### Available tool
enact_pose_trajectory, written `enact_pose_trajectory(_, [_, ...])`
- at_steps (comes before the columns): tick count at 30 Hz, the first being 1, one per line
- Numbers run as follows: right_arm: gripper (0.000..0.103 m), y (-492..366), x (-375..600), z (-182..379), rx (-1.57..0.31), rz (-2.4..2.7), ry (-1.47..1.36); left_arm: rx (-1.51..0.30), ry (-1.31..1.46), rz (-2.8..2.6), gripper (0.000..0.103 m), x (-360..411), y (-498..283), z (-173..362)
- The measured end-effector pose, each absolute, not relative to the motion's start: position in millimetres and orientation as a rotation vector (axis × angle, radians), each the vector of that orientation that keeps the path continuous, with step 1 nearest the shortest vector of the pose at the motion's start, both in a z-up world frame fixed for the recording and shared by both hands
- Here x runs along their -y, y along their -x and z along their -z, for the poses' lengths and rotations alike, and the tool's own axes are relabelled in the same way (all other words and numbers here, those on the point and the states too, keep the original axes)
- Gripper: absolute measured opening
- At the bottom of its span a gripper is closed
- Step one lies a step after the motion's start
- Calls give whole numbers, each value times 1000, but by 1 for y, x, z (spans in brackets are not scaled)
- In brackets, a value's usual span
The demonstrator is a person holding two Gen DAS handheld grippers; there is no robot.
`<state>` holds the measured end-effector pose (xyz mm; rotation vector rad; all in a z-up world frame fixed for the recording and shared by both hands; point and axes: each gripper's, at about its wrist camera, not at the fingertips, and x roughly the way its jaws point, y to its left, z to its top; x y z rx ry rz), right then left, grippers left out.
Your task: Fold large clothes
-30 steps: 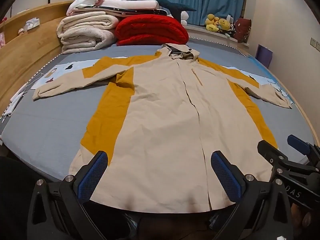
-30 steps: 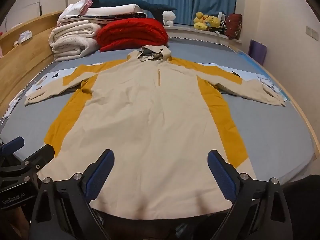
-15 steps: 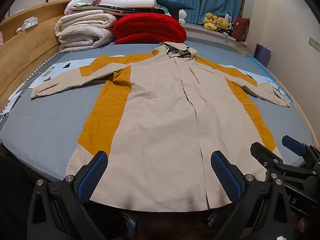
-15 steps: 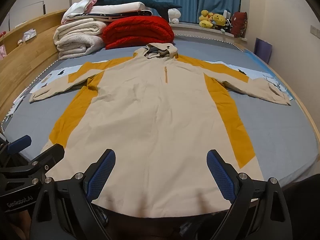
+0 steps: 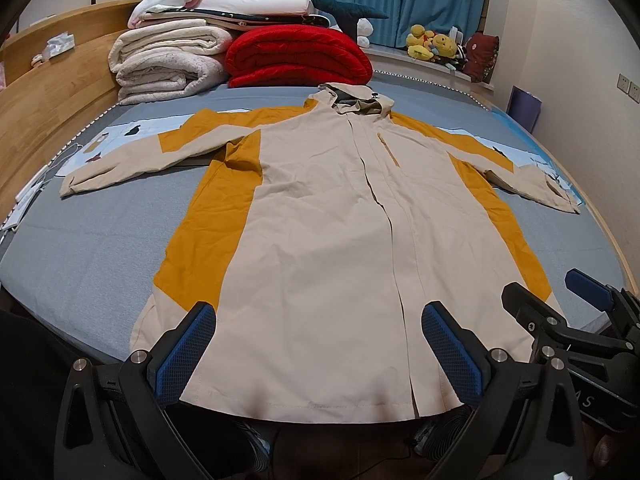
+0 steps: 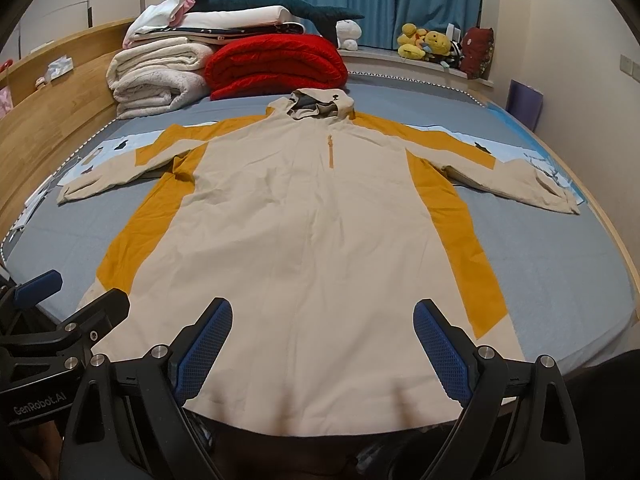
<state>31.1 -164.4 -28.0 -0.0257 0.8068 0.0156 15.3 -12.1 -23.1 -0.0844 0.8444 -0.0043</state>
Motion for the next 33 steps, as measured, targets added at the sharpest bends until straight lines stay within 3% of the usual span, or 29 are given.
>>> enact_pose_trajectory(33, [92, -33, 165, 28, -802, -16, 30, -847, 86, 6, 102, 12, -15, 23])
